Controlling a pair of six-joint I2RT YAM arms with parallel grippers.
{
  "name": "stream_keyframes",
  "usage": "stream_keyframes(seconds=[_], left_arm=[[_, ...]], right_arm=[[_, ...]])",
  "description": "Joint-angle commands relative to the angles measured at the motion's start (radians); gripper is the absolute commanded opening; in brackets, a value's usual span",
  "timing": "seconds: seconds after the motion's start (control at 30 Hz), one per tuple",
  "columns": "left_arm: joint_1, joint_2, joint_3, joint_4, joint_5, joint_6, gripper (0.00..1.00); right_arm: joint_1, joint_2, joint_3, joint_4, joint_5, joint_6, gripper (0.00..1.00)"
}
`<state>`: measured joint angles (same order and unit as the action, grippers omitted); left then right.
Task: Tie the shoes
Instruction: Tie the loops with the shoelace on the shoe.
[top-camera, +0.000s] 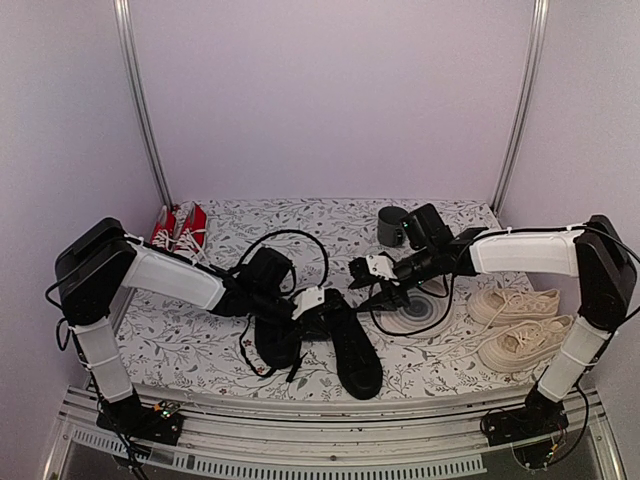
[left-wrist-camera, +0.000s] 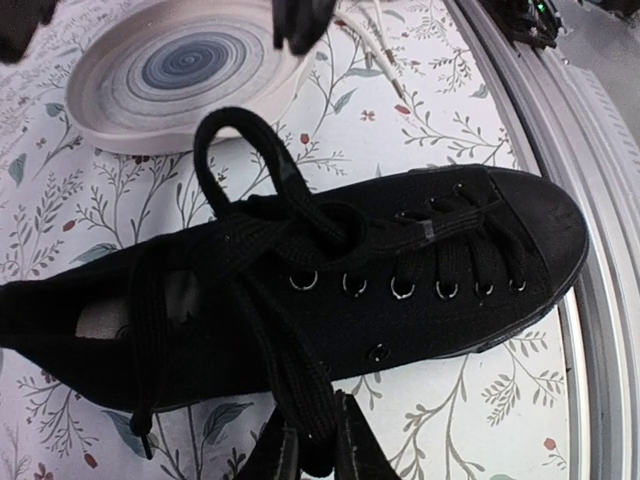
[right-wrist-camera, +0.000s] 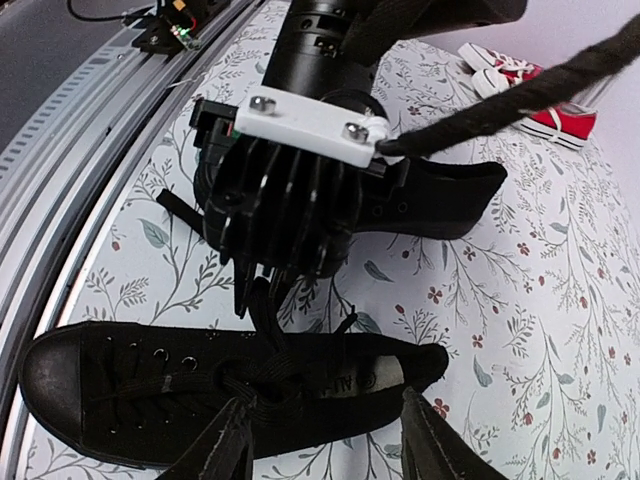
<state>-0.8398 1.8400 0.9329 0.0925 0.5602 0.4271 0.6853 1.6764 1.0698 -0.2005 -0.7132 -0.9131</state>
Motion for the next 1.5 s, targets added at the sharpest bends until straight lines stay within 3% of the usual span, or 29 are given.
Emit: stream_keyframes(seconds=[0.0,0.27,0.67,0.9,1.07,1.13,1.23,1.47], left_arm=[[-0.006,-0.026,-0.008,0.014,-0.005,0.019,0.13],[-0.006,-0.032,-0.012,0.013,-0.009,0.018,0.13],[-0.004,-0.031,-0.015,0.001,-0.009,0.026,0.19],[-0.005,-0.036,-0.02,0.0,-0.01,0.025,0.26],[-0.005,-0.038,-0.025,0.006,-0.007,0.018,0.19],[-0.003,-0.036,-0.028,0.009,-0.005,0.017,0.18],[-0.004,-0.028,-0.026,0.008,-0.001,0.013,0.26],[-0.007,-0.01,-0.021,0.015,-0.005,0.009,0.4]], right_arm=[[0.009,0.076,0.075,-0.169,-0.048,-0.202,0.51],[0.016,0.151,0.118,-0.204,-0.045,-0.234,0.45],[0.02,0.136,0.087,-0.141,-0.058,-0.211,0.4],[0.022,0.123,0.086,-0.132,-0.061,-0.2,0.24],[0.022,0.113,0.07,-0.141,-0.05,-0.208,0.12],[0.022,0.111,0.067,-0.14,-0.044,-0.208,0.16],[0.021,0.106,0.071,-0.142,-0.04,-0.211,0.28],[0.029,0.115,0.092,-0.142,-0.046,-0.217,0.29]])
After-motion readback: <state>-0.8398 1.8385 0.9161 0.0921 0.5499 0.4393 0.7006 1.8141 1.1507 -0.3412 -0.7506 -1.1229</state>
